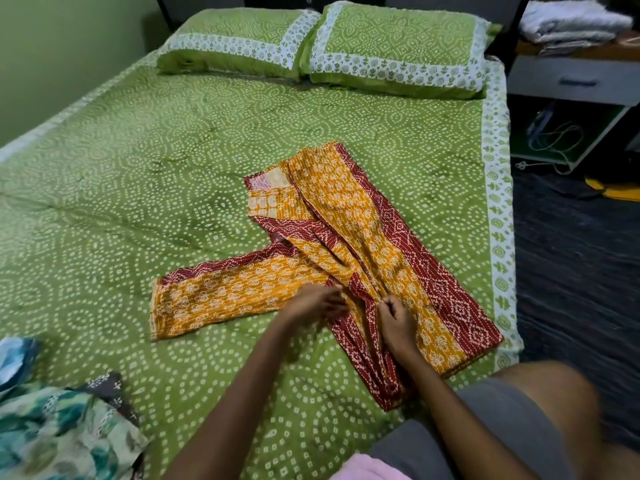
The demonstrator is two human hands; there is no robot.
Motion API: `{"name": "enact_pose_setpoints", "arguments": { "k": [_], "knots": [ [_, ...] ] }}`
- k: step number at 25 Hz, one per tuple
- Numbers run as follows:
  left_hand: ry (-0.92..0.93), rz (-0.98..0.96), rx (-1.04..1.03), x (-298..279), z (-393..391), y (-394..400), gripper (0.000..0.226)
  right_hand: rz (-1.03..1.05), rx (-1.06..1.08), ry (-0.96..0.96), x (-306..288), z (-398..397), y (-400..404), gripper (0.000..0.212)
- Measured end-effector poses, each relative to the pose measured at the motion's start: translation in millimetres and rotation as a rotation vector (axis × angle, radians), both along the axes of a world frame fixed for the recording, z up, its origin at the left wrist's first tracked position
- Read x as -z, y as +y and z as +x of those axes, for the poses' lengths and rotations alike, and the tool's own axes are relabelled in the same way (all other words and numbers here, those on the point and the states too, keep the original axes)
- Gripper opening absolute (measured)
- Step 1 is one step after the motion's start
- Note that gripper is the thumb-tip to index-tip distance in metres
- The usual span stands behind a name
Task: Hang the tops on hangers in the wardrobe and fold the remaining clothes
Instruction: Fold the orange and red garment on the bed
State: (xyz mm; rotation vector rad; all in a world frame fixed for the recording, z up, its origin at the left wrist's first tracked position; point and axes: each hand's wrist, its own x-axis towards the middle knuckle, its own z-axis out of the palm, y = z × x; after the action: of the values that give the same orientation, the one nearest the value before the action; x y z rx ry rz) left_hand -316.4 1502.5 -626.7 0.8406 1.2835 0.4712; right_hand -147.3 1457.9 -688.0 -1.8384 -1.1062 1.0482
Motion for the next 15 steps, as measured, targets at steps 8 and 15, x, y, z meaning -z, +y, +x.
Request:
{"name": "enact_pose_setpoints", "arguments": {
  "k": [8,15],
  "knots": [
    [-0.606,-0.386,-0.717,-11,57,11,0.013,0.016,-0.008,0.016,3,0,-2,0.025],
    [-0.711,-0.179,-0.925,-24,-10,64,0.044,0.003,-0.024,0.002,4,0,-1,0.019]
  ]
}}
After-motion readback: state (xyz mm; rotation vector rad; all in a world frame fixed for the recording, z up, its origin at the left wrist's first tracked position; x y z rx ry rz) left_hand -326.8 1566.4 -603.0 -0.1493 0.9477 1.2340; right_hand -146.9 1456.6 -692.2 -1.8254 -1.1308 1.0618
